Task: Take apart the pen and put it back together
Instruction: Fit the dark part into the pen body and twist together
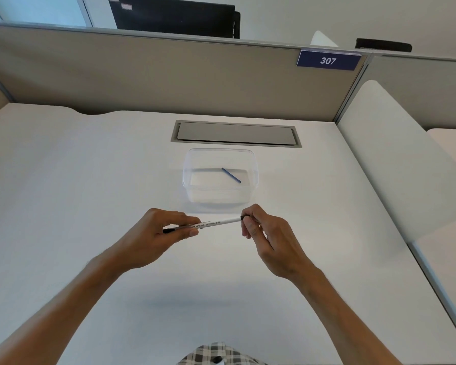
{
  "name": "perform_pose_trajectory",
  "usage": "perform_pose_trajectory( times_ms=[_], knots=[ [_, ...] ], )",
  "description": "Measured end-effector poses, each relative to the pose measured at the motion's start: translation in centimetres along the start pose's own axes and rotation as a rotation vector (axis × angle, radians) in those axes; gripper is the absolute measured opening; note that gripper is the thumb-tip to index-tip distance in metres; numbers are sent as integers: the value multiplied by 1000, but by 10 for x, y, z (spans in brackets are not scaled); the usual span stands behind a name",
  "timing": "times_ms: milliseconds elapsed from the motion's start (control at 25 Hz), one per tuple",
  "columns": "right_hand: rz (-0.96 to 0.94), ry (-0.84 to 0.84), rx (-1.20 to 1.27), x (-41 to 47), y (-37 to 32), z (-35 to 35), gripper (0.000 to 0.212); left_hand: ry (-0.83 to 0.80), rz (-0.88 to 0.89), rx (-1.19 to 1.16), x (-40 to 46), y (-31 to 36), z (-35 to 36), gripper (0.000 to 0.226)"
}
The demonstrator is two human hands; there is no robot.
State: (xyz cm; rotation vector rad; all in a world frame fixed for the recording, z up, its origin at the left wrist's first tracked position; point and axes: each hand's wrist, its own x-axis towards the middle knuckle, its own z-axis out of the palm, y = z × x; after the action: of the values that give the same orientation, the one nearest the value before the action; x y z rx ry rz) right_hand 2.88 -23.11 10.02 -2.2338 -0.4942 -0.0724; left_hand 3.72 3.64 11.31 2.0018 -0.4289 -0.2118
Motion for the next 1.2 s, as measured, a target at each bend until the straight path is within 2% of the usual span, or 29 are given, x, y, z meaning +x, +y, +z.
perform_pose_trajectory(
  times_ms=[200,400,640,800,880,1040,1200],
  knots=[
    [-24,-18,40,-2,-3,1,23,-20,3,-13,0,5,2,15],
    [22,-34,182,-4,-8,6,29,39,111,62,2,6,4,6],
    [165,-40,354,-7,-11,14,37,63,389,400,6,7,3,24],
    [292,-62,600,-6,-13,18,40,76,425,583,5,3,-1,28],
    [305,-64,626,-6,-12,19,38,82,413,615,5,1,-4,31],
    [208,74,319,-10,-7,19,22,73,347,544,4,-2,-9,36],
    [-21,133,-112,-9,-5,15,15,64,322,468,4,-3,-8,32]
  ],
)
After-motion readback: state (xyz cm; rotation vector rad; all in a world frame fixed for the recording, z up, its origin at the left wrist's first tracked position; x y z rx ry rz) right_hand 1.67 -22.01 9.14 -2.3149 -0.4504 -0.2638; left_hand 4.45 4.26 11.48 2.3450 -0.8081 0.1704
